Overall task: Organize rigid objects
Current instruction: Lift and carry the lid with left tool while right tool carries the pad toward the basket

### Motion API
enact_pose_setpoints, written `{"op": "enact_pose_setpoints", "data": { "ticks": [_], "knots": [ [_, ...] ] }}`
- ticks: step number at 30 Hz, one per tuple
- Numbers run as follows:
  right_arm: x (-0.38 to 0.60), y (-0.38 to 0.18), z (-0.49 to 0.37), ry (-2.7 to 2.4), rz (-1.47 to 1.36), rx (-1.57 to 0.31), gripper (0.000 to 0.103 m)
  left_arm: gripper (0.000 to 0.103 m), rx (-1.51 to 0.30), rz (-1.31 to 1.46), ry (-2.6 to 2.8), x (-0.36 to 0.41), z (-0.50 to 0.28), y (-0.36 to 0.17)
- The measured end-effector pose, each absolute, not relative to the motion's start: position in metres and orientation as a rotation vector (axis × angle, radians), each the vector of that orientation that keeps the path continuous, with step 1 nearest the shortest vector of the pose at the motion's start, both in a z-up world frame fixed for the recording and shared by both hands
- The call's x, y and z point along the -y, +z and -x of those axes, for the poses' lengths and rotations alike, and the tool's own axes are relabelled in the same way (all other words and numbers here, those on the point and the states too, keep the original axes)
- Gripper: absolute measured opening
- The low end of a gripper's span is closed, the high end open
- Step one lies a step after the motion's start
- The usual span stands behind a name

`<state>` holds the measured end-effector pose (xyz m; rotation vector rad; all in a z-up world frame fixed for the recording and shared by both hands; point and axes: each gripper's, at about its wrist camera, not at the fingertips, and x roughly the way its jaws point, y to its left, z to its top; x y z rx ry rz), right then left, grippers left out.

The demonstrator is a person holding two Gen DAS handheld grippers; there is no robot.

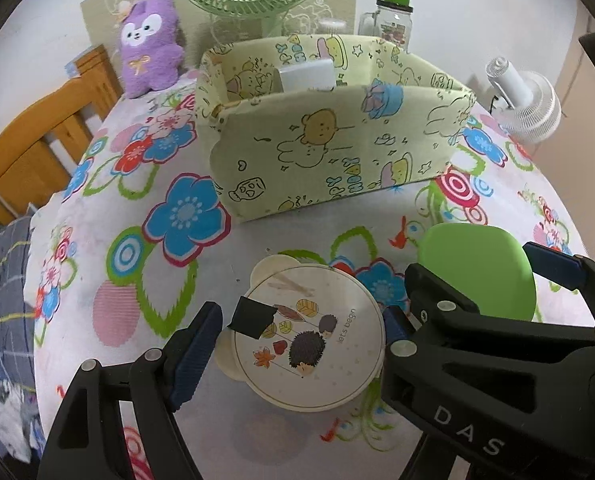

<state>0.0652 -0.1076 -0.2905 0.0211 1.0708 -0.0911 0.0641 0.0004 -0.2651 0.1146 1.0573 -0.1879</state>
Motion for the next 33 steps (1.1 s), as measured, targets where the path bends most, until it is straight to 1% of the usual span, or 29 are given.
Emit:
{"op": "enact_pose_setpoints", "data": {
  "ticks": [21,33],
  "knots": [
    [0.137,-0.224,-0.040,0.016,0.009,-0.968,0.095,0.083,-0.995,-0.056,-0.056,0.028,-0.034,-0.202],
    [0.135,-0.169,-0.036,0.039,0.031,-0.884,0.095,0.083,-0.932,-0.049,-0.020,0.029,-0.031,-0.151]
  ]
}}
